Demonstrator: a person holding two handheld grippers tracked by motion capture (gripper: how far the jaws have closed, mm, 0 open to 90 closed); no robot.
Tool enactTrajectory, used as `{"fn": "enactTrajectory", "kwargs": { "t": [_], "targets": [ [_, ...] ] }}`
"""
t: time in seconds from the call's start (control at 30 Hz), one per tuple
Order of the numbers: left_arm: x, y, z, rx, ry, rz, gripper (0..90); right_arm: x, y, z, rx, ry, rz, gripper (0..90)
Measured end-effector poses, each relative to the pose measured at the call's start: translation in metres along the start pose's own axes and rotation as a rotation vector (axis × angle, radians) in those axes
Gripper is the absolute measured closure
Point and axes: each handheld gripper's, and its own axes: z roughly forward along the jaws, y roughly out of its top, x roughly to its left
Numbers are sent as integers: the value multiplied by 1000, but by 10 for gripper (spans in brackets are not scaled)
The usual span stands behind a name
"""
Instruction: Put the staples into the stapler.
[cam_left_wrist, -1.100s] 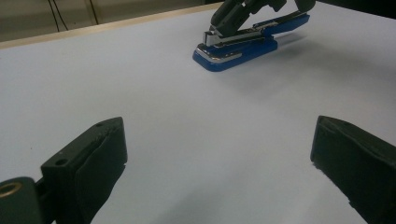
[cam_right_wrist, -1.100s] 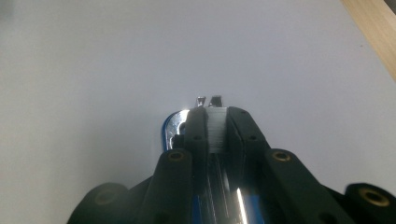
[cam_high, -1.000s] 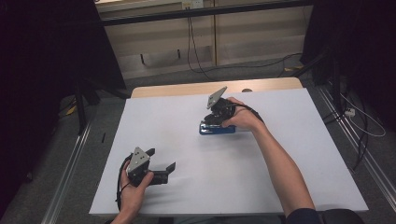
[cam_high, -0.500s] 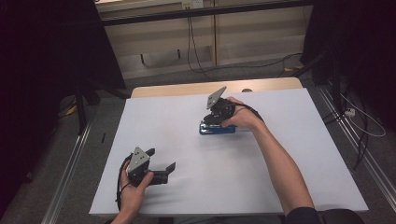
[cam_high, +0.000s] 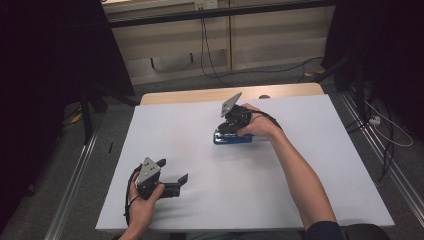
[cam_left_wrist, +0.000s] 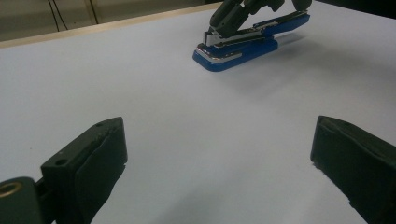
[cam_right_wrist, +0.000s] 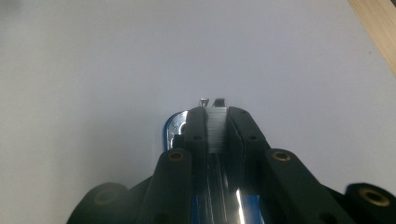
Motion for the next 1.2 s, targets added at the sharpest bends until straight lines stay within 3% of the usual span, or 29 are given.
{"fn": "enactTrajectory", "kwargs": {
  "t": [0.53,0.93,1.2],
  "targets": [
    [1,0,-1,-1,0,4,38,0,0,0,3,-12,24,747],
    [1,0,-1,1,0,4,38,-1,0,-3,3,-15,27,765],
    [1,0,-1,-2,0,3,38,-1,-1,-4,-10,-31,69,682]
  ]
}}
